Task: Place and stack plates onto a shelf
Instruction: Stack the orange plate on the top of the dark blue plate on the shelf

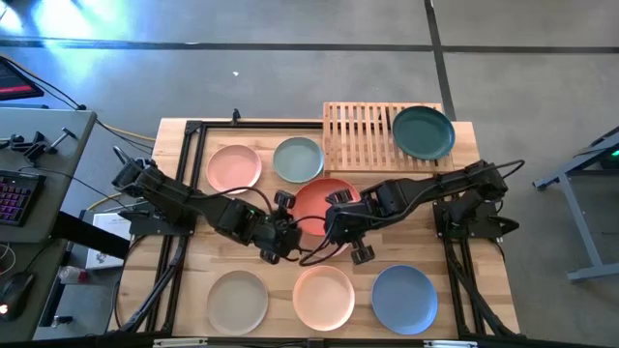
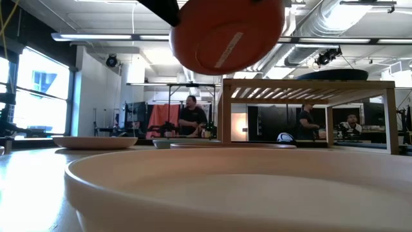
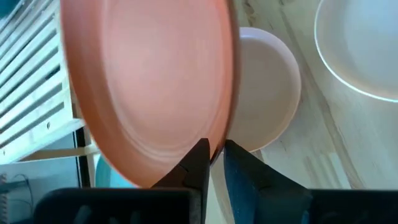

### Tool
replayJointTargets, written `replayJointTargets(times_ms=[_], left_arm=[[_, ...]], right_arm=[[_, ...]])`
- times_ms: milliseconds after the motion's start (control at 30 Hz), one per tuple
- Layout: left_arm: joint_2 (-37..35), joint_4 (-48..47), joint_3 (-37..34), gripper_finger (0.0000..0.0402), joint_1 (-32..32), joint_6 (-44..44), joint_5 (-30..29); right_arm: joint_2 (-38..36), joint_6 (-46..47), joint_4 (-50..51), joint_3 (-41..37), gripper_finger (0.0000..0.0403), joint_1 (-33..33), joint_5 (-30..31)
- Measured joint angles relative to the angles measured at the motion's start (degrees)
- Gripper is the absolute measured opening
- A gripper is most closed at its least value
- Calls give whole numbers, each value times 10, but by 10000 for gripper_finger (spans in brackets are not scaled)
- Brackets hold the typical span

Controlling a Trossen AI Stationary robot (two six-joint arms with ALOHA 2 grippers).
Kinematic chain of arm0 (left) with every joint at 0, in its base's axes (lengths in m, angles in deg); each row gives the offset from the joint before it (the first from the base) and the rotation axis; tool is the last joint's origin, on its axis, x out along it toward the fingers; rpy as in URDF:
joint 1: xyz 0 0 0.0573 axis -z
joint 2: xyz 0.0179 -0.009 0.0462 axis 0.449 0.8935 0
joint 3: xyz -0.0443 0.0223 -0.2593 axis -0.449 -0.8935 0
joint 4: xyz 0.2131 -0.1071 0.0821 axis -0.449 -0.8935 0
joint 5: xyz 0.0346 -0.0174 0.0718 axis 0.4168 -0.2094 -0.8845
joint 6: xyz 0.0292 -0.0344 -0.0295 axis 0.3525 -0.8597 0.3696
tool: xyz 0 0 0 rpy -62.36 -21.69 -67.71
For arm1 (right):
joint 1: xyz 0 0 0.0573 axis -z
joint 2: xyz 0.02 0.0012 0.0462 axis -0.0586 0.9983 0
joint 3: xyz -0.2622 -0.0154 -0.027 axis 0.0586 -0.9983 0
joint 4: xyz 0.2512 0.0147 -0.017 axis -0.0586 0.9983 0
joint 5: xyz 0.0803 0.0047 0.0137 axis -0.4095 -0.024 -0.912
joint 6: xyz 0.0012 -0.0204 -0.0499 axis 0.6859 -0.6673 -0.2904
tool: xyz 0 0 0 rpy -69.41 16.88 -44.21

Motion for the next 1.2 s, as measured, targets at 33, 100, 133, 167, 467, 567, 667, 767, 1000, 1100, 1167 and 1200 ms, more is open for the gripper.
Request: replayJointTargets(times_ms=[33, 100, 133, 167, 467, 567, 667, 767, 1000, 1100, 1167, 1200], left_arm=[[0, 0, 0, 35, -2, -4, 0], [0, 0, 0, 41, -3, -22, -1], [0, 0, 0, 45, -4, -34, -1], [0, 1, 0, 50, -6, -43, 0], [0, 19, 1, 94, -16, -94, 40], [0, 27, 1, 102, -15, -135, 41], [0, 22, 1, 103, -10, -168, 53], [0, 22, 1, 100, -6, -184, 74], [0, 12, 1, 100, -1, -210, 79], [0, -7, 1, 100, -1, -227, 78], [0, -26, 1, 100, -1, -244, 78], [0, -38, 1, 100, -1, -253, 78]], right_arm=[[0, 9, -1, 0, 0, 0, 0], [0, 24, -1, 0, 0, -1, 1], [0, 31, -1, 0, 0, -3, 5], [0, 36, 0, 0, 0, -4, 11], [0, 66, 5, 0, 0, -4, 14], [0, 88, 12, 0, 0, -4, 16], [0, 116, 35, 0, 1, -6, 25], [0, 134, 58, 0, 1, -9, 23], [0, 150, 84, 0, 1, -27, 16], [0, 152, 96, 0, 1, -38, 15], [-2, 167, 113, 0, 1, -46, 15], [-4, 177, 125, 0, 1, -49, 15]])
